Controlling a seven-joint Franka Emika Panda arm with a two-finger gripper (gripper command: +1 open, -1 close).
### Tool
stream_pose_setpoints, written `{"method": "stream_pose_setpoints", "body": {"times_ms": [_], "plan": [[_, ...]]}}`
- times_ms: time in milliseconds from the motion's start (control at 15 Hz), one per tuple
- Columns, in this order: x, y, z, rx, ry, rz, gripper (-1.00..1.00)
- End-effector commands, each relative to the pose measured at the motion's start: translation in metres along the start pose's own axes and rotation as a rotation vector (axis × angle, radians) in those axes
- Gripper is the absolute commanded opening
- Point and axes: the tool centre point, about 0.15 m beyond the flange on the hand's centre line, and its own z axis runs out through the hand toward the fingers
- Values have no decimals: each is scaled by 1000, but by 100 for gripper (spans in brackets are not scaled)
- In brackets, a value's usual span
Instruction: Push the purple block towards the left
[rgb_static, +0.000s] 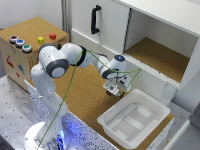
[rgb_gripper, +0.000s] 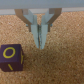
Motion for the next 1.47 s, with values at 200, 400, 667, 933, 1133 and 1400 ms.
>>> {"method": "stream_pose_setpoints", "body": {"times_ms": [200, 400, 667, 933, 1133, 1400], "plan": [[-24, 2, 17, 32, 36, 17, -100], [-32, -5, 15, 30, 55, 10, -100], [-42, -23, 13, 30, 63, -45, -100], [-49, -42, 11, 32, 73, -96, -100], [-43, -53, 14, 19, 97, -100, -100], [-21, -55, 18, 4, 123, -91, -100]]}}
